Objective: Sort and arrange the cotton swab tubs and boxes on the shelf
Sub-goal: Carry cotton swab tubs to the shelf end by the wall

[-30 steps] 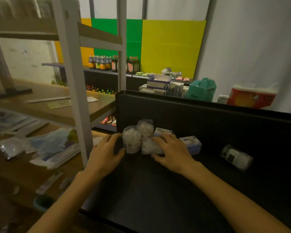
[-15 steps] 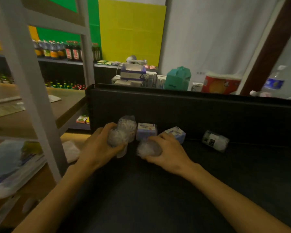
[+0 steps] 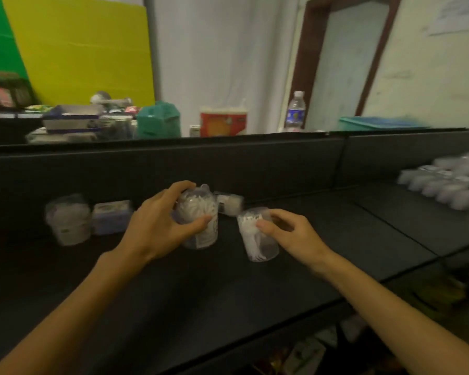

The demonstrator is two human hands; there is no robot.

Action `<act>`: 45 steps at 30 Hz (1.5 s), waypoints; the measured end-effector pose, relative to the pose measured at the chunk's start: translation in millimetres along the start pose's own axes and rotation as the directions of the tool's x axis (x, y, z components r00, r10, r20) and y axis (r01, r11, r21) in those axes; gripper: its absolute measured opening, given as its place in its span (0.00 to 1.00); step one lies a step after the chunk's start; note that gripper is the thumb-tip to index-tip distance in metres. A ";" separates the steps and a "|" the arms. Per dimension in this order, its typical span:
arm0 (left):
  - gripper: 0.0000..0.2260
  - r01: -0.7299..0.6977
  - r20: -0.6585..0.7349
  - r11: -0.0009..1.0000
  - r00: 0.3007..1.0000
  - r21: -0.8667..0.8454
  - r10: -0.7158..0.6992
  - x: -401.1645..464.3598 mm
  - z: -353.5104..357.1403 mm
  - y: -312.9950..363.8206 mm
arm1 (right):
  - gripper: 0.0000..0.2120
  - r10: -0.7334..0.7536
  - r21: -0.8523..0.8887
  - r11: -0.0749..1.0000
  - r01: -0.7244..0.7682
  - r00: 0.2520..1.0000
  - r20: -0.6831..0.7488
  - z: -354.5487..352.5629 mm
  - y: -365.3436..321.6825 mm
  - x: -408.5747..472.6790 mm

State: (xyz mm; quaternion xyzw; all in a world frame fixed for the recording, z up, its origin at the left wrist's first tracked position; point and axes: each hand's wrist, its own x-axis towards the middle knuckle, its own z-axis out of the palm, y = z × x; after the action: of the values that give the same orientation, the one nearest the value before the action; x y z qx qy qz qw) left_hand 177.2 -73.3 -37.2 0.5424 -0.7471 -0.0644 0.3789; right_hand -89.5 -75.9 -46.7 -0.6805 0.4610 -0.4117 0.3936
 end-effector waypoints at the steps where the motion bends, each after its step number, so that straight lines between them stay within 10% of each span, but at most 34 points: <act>1: 0.36 -0.033 0.023 0.999 0.999 -0.017 0.034 7.2 17.6 18.7 | 0.06 -0.002 0.001 1.000 0.002 0.999 -0.044 -23.1 4.7 -10.9; 13: 0.32 -0.353 0.152 0.896 0.903 -0.271 0.402 62.4 229.6 258.9 | 0.13 0.296 0.243 0.951 -0.191 0.791 -0.535 -302.5 80.7 -146.5; 25: 0.31 -0.447 0.202 0.770 0.790 -0.455 0.578 101.5 387.0 436.7 | 0.11 0.348 0.338 0.932 -0.133 0.589 -0.729 -485.8 133.2 -240.6; 33: 0.29 -0.444 0.222 0.732 0.756 -0.516 0.615 136.8 450.9 498.1 | 0.25 0.357 0.294 0.934 -0.204 0.597 -0.719 -558.6 155.1 -243.3; 45: 0.33 -0.483 0.220 0.720 0.733 -0.499 0.644 249.9 570.1 558.6 | 0.14 0.375 0.403 0.909 -0.106 0.631 -0.680 -691.9 209.8 -181.9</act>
State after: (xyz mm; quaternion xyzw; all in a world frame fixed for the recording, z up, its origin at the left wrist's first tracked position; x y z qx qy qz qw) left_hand -641.9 -242.1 -31.5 0.1685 -0.9056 -0.2016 0.3331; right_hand -834.9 -66.5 -31.7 -0.3090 0.5943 -0.6655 0.3292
